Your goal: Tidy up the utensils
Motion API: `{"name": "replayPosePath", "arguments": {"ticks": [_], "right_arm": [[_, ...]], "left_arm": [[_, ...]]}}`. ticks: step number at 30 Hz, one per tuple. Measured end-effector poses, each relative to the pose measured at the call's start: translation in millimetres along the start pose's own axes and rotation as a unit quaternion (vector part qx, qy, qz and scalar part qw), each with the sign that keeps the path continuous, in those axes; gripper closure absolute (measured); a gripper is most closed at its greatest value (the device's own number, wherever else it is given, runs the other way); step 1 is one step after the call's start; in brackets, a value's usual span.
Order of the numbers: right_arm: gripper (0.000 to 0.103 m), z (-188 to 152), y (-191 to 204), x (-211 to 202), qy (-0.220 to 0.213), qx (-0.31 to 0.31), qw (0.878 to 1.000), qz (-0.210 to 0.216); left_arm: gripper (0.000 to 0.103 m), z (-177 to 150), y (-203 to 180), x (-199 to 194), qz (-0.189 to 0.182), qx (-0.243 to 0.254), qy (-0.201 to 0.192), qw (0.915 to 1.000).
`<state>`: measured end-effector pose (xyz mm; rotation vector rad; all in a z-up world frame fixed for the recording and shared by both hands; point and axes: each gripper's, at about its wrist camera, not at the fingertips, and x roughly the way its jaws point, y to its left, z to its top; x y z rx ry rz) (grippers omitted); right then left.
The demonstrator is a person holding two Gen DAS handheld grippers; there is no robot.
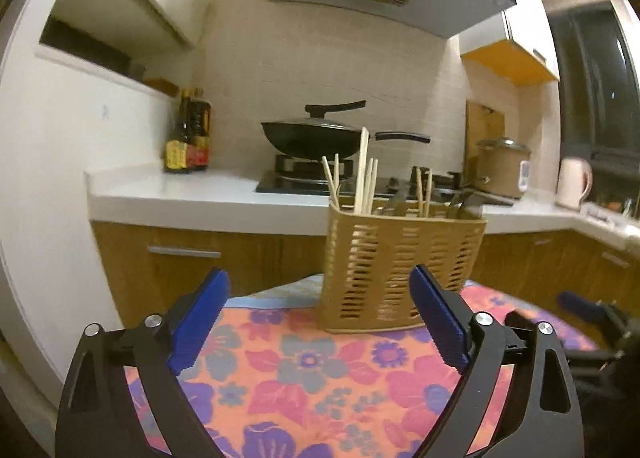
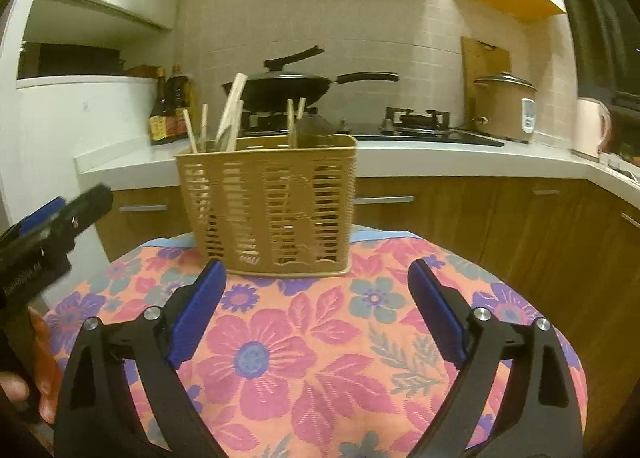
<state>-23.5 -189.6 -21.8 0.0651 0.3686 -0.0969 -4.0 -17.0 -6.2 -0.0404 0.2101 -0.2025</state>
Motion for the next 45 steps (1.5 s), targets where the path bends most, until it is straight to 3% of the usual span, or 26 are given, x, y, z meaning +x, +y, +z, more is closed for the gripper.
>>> {"name": "replayPosePath", "arguments": {"ticks": [7, 19, 45], "right_arm": [[0.014, 2, -12, 4, -0.006, 0.024, 1.0, -0.011], [0.01, -2, 2, 2, -0.011, -0.015, 1.0, -0.024], [0.008, -2, 3, 0, -0.008, -0.01, 1.0, -0.027]], "left_arm": [[0.008, -5, -10, 7, 0.016, 0.041, 0.013, 0.9989], [0.008, -7, 1, 16, 0.023, 0.02, 0.038, 0.9988], [0.008, -6, 1, 21, 0.027, 0.018, 0.058, 0.9978]]}}
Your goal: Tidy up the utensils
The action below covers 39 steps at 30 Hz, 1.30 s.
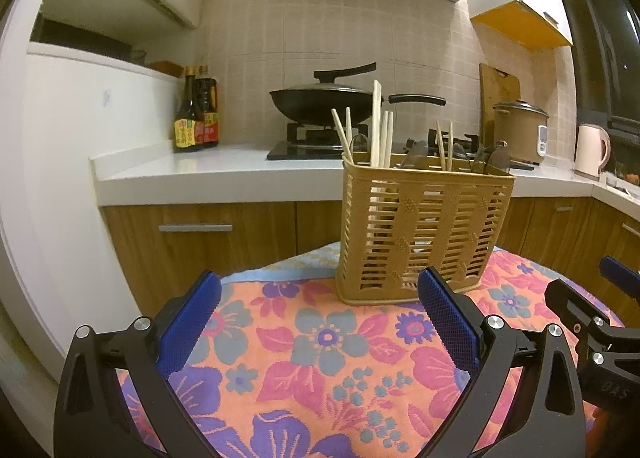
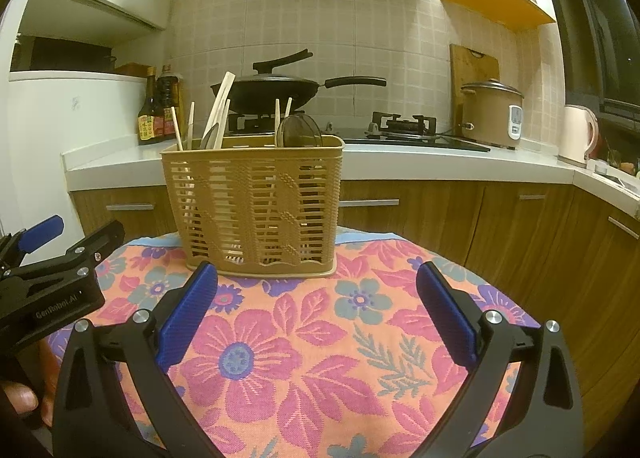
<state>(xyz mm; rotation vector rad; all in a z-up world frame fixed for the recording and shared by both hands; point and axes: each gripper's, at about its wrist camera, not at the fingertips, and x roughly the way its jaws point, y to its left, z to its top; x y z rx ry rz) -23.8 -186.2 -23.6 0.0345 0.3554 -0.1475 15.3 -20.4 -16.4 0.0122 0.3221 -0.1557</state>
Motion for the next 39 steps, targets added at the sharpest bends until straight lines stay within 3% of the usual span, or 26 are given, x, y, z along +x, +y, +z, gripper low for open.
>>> {"name": "replayPosePath", "arguments": {"ticks": [12, 19, 39], "right_arm": [[0.008, 0, -1, 0, -0.002, -0.001, 1.0, -0.005], [0.008, 0, -2, 1, 0.003, 0.001, 1.0, -0.005], [0.008, 0, -6, 3, 0.005, 0.014, 1.0, -0.012]], "left_arm": [[0.008, 0, -2, -1, -0.004, 0.007, -0.001, 1.0], [0.008, -1, 11, 8, -0.014, -0.027, 0.025, 0.9992], [0.008, -1, 2, -2, 0.004, -0.003, 0.003, 1.0]]}}
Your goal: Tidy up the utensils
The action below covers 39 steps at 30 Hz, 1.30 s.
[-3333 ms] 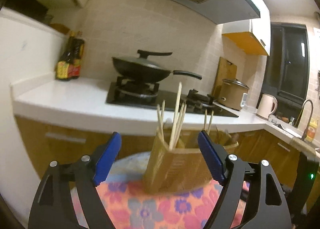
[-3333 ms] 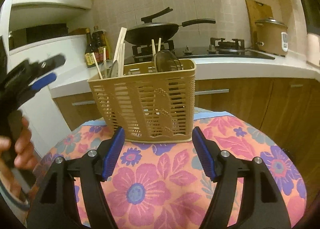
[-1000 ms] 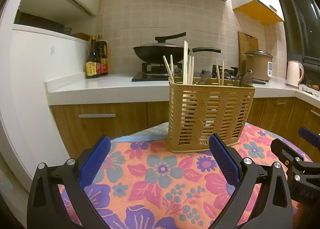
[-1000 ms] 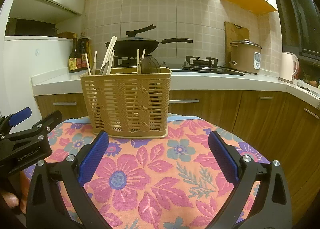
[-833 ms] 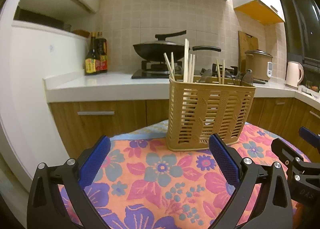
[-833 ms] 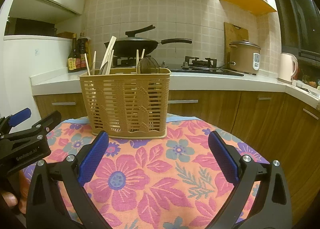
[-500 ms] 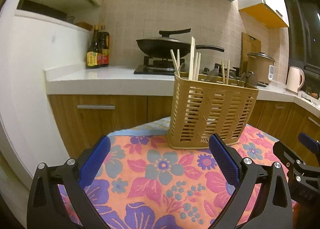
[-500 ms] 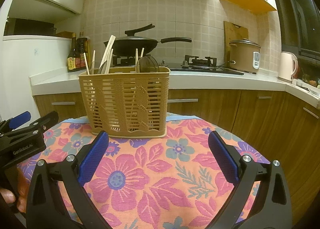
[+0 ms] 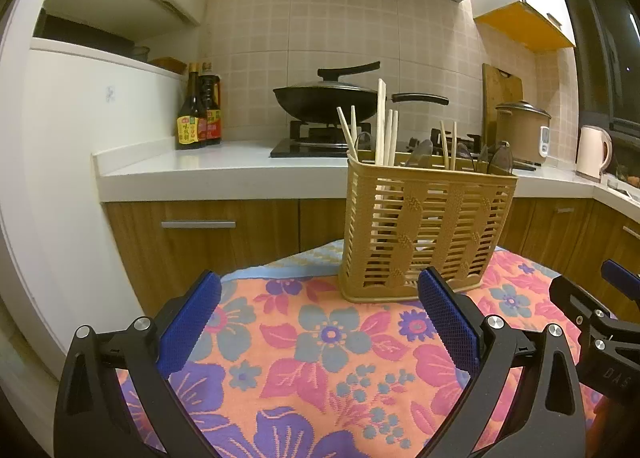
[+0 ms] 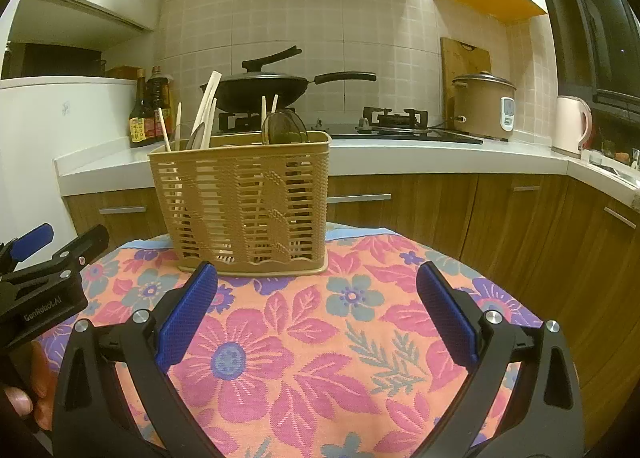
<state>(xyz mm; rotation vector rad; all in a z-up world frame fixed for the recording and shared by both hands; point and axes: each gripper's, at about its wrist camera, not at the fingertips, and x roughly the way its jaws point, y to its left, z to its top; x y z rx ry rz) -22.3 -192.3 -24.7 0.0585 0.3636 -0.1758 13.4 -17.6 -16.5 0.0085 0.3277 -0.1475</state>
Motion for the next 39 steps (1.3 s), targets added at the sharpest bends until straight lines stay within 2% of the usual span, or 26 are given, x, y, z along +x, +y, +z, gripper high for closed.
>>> {"name": "replayPosePath", "arguments": {"ticks": [17, 39], "right_arm": [[0.008, -1.9, 5.6, 4.8, 0.024, -0.01, 1.0, 0.01], [0.008, -1.8, 7.6, 8.0, 0.032, -0.011, 0.999, 0.012]], "left_arm": [[0.008, 0.7, -1.7, -2.2, -0.002, 0.007, -0.003, 1.0], [0.008, 1.0, -3.0, -0.5, -0.003, 0.01, -0.001, 0.9999]]}}
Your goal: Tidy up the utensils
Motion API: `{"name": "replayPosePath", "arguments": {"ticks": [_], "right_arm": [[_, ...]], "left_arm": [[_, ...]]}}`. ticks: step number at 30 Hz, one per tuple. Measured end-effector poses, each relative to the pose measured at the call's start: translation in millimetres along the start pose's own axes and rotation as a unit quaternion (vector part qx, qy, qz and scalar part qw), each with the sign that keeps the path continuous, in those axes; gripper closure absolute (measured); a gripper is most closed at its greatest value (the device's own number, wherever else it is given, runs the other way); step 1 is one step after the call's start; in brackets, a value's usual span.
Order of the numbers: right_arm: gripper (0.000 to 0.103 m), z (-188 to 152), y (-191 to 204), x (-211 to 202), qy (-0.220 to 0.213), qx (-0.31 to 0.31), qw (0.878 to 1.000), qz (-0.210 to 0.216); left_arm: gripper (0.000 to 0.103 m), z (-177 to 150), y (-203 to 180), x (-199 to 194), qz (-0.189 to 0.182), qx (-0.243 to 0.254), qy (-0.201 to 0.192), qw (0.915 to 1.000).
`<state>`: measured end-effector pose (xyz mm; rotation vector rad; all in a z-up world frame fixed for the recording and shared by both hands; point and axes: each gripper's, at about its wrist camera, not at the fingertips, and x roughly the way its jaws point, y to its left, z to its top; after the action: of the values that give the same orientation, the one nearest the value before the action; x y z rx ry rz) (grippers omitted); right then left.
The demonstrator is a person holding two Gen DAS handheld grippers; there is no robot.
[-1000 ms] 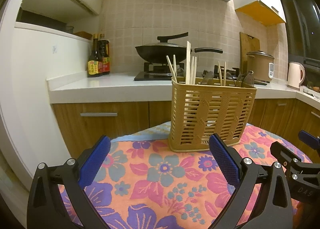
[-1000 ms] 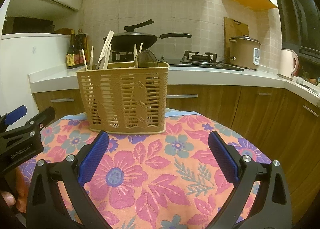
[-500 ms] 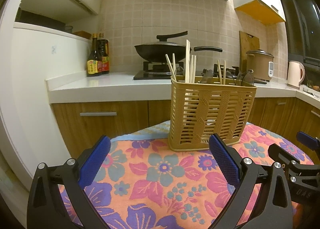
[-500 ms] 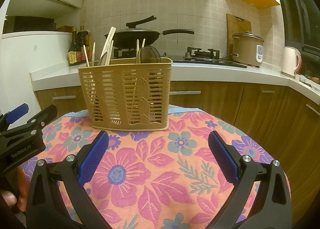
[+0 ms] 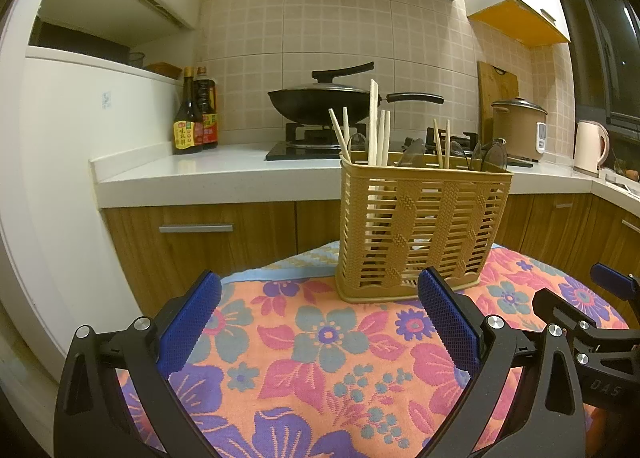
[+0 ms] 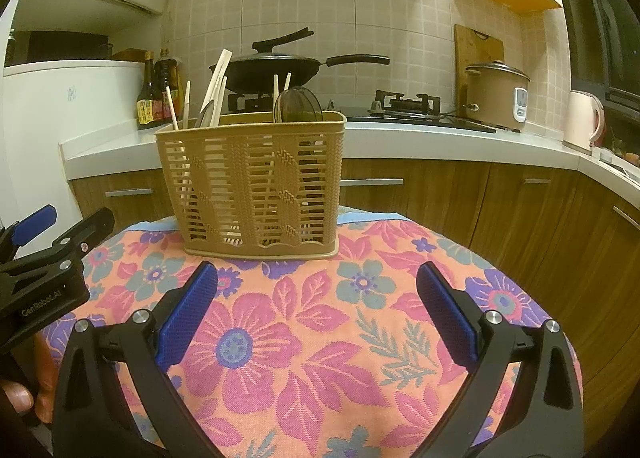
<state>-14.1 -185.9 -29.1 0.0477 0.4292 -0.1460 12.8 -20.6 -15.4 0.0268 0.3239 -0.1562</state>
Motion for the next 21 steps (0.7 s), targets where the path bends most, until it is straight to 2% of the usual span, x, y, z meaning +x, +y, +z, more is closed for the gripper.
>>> {"name": "replayPosePath", "arguments": {"ticks": [21], "right_arm": [[0.008, -0.8, -0.7, 1.7, 0.0, 0.001, 1.0, 0.004]], "left_arm": [[0.008, 0.0, -0.9, -0.8, 0.0, 0.0, 0.0, 1.0]]}}
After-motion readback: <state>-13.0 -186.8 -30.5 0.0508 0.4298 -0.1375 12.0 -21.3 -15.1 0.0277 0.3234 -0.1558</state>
